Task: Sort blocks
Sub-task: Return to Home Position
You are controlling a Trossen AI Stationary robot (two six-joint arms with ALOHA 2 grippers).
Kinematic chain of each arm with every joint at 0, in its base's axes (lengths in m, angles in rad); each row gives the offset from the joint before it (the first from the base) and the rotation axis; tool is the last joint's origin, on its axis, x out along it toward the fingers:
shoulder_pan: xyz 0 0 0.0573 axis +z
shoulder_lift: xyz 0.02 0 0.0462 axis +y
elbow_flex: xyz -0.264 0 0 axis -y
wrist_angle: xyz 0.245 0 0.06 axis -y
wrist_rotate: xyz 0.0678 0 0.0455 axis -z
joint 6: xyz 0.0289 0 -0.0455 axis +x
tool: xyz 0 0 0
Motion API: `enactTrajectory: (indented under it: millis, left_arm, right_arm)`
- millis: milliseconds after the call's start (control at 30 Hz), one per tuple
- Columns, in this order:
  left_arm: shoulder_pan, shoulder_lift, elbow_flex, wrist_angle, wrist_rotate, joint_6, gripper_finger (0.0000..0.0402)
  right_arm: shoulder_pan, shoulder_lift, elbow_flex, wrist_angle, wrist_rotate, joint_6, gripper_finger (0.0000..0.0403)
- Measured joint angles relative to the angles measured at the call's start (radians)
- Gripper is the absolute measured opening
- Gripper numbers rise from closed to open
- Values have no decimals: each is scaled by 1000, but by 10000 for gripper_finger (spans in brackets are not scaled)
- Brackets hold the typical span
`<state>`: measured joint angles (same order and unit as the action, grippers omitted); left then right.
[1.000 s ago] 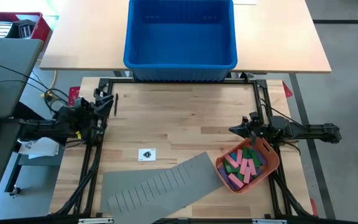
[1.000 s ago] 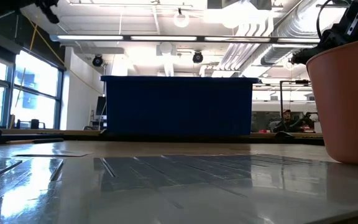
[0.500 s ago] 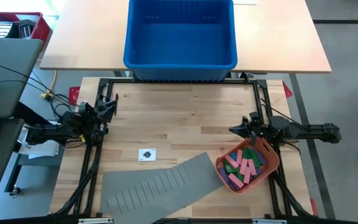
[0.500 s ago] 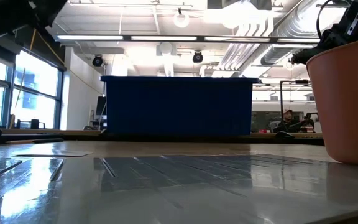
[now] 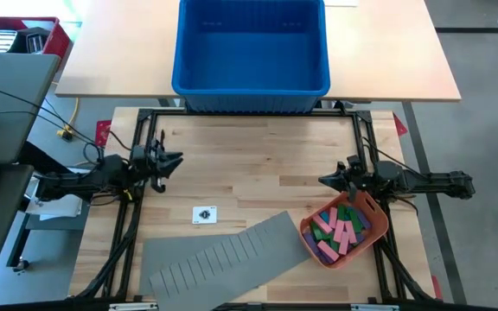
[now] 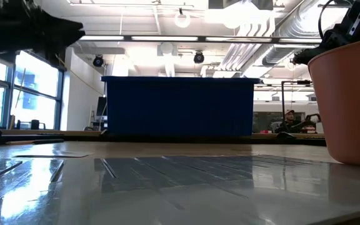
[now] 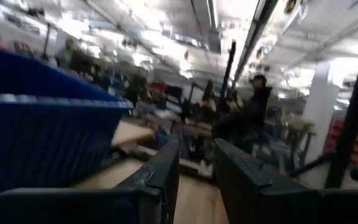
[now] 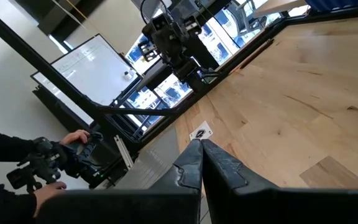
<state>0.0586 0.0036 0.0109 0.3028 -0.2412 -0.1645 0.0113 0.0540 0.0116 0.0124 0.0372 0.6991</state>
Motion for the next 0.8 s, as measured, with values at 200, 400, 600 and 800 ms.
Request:
enactTrajectory:
  millis: [200, 400, 600, 800]
  left_arm:
    - [0, 0, 0, -92, 163, 24, 90]
    - [0, 0, 0, -189, 285, 35, 90]
    - [1, 0, 0, -270, 258, 36, 90]
    - [1, 0, 0, -293, 255, 31, 90]
  right_arm:
    - [0, 0, 0, 0, 0, 0, 0]
    - [0, 0, 0, 0, 0, 0, 0]
    - [0, 0, 0, 0, 0, 0, 0]
    - [0, 0, 0, 0, 0, 0, 0]
